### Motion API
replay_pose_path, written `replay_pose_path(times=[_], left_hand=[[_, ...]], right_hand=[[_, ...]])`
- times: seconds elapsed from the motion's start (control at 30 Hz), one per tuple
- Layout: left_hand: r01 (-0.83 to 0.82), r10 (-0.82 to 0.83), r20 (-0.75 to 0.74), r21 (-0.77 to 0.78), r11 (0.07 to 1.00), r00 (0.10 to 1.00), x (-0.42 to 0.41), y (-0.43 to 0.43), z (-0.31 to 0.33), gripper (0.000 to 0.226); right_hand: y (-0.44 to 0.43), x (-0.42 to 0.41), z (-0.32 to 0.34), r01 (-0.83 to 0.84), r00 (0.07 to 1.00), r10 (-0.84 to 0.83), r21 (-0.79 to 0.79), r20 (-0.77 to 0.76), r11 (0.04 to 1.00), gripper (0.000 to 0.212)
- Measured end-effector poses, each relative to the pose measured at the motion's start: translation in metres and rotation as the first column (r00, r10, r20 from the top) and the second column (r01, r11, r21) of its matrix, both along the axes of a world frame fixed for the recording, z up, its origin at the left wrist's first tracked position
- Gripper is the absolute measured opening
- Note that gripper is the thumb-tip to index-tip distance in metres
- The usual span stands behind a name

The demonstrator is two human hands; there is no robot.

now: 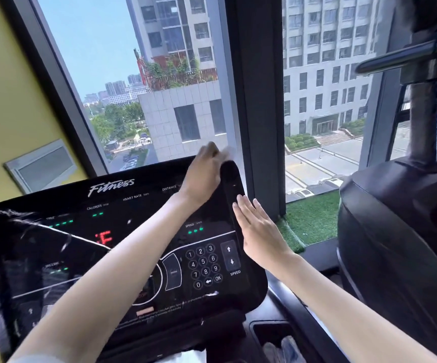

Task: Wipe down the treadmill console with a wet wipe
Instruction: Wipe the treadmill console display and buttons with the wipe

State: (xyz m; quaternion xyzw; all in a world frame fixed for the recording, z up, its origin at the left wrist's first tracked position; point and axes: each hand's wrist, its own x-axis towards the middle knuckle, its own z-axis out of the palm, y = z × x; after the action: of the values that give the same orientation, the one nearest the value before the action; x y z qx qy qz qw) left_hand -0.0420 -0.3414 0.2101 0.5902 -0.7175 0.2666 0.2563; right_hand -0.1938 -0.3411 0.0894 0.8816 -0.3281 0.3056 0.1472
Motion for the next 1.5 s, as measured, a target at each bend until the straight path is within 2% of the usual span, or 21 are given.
replay_pose_path(times=[0.07,0.13,0.23,0.27,0.37,0.4,0.43,0.53,0.57,0.67,0.7,0.83,0.93,1.0,1.13,1.17,1.3,1.37,1.43,1.47,1.5], left_hand=[[0.158,-0.204,0.22,0.212,0.964,0.954,-0.013,0.01,-0.016,0.031],[0.139,-0.204,0.268,0.241,0.96,0.942,-0.009,0.01,-0.013,0.031],[-0.031,0.03,-0.031,-0.022,0.999,0.999,0.006,-0.002,0.001,0.036],[-0.035,0.033,-0.042,-0.034,0.999,0.999,0.004,-0.001,0.0,0.035],[0.166,-0.226,0.251,0.238,0.957,0.941,-0.015,0.016,-0.021,0.019],[0.185,-0.263,0.276,0.277,0.943,0.924,-0.015,0.019,-0.022,0.018],[0.159,-0.218,0.239,0.246,0.956,0.946,-0.011,0.015,-0.019,0.023],[-0.002,0.002,-0.054,0.007,1.0,0.999,0.0,0.005,-0.01,0.035],[0.009,-0.008,-0.034,0.021,1.0,0.999,-0.004,0.006,-0.011,0.037],[0.156,-0.214,0.21,0.262,0.952,0.954,-0.017,0.016,-0.025,0.023],[0.141,-0.205,0.223,0.269,0.953,0.953,-0.016,0.017,-0.023,0.023],[-0.038,0.038,-0.08,0.0,0.999,0.996,-0.004,0.004,-0.014,0.031],[0.088,-0.119,0.161,0.188,0.978,0.98,-0.021,0.018,-0.033,0.034],[0.125,-0.202,0.24,0.301,0.945,0.95,-0.022,0.027,-0.041,0.036],[-0.028,0.03,-0.027,0.072,0.997,0.999,-0.013,0.014,-0.035,0.04],[-0.024,0.026,-0.024,0.066,0.998,0.999,-0.016,0.015,-0.038,0.039],[0.116,-0.216,0.268,0.345,0.931,0.939,-0.029,0.03,-0.053,0.035],[0.056,-0.114,0.19,0.286,0.957,0.975,-0.021,0.021,-0.041,0.037],[-0.026,0.029,-0.02,0.123,0.992,0.999,-0.014,0.014,-0.032,0.038],[-0.045,0.049,-0.053,0.083,0.996,0.997,-0.014,0.015,-0.033,0.039],[-0.025,0.025,0.002,0.106,0.994,1.0,-0.018,0.018,-0.037,0.041]], right_hand=[[0.0,-0.001,-0.001,0.005,1.0,-0.005,-0.007,-0.014,1.0,0.08],[-0.001,-0.002,-0.001,0.006,1.0,-0.007,-0.017,-0.013,1.0,0.081],[0.0,-0.002,-0.002,-0.012,1.0,0.012,-0.001,0.003,1.0,0.082],[0.0,-0.001,-0.003,-0.016,1.0,0.016,0.004,0.004,1.0,0.081],[-0.001,-0.001,-0.004,-0.03,1.0,0.03,0.019,-0.003,0.999,0.08],[-0.001,-0.001,-0.004,-0.034,0.999,0.034,0.027,0.001,0.999,0.08],[-0.001,-0.001,-0.005,-0.035,0.999,0.035,0.037,0.0,0.999,0.08],[0.0,-0.001,-0.005,-0.034,0.999,0.034,0.044,-0.002,0.998,0.083],[0.001,-0.001,-0.004,-0.039,0.999,0.04,0.044,-0.002,0.998,0.083],[-0.001,-0.002,-0.003,-0.057,0.998,0.057,0.045,-0.003,0.997,0.08],[-0.001,-0.003,-0.002,-0.06,0.998,0.06,0.052,-0.001,0.997,0.079],[-0.001,-0.01,-0.003,-0.152,0.986,0.143,0.12,0.081,0.981,0.078],[0.008,-0.02,-0.016,-0.168,0.98,0.15,0.135,0.132,0.976,0.08],[0.017,-0.026,-0.032,-0.157,0.98,0.132,0.167,0.15,0.973,0.082],[0.027,-0.029,-0.054,-0.136,0.985,0.11,0.205,0.131,0.969,0.087],[0.027,-0.029,-0.056,-0.125,0.988,0.102,0.208,0.116,0.97,0.087],[0.026,-0.027,-0.059,-0.111,0.992,0.094,0.235,0.082,0.966,0.087],[0.025,-0.026,-0.06,-0.109,0.991,0.088,0.231,0.096,0.967,0.086],[0.026,-0.026,-0.06,-0.114,0.989,0.089,0.232,0.115,0.966,0.084],[0.026,-0.025,-0.06,-0.116,0.989,0.091,0.234,0.118,0.965,0.084],[0.026,-0.025,-0.061,-0.117,0.989,0.092,0.234,0.116,0.965,0.083]])
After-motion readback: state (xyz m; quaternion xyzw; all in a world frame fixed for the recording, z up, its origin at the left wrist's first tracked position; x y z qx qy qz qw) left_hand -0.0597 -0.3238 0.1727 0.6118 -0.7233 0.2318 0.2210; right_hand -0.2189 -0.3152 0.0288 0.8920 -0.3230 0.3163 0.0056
